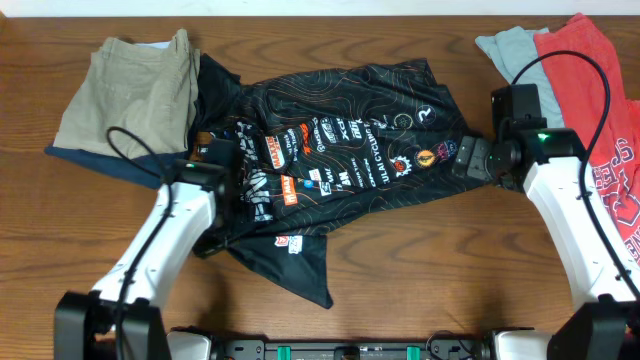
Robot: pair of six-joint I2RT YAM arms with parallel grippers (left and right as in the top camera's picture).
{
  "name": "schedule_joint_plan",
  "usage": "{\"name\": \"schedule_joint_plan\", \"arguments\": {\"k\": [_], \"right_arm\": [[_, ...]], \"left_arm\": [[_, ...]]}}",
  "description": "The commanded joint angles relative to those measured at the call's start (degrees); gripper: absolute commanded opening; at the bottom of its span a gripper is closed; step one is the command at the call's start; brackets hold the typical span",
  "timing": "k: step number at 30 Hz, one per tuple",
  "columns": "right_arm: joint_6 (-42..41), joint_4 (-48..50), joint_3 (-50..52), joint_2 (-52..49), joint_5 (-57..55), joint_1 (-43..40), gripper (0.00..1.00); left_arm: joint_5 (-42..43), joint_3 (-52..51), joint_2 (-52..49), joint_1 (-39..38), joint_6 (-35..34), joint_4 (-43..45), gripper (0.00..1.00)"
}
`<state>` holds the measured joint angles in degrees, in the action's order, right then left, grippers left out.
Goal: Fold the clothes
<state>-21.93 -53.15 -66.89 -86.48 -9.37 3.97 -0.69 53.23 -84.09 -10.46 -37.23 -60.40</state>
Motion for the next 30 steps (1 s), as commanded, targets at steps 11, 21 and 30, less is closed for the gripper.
{"name": "schedule_joint_plan", "arguments": {"k": [11,21,30], "right_arm": [[-3.9,10.1,0.2,-12.5,5.4,-0.7,0.99],[-7.5,14.9,0.2,-17.9,5.1,-0.7,0.97],[-8.9,15.5,0.2,-18.6,3.3,-0.7,0.87]], "left_arm": [[-1.5,1.0,3.2,8.5,3.8,0.3,0.06],[-1.5,1.0,3.2,8.5,4.0,3.5,0.06],[-1.5,1.0,3.2,8.5,4.0,6.3,0.06]]}}
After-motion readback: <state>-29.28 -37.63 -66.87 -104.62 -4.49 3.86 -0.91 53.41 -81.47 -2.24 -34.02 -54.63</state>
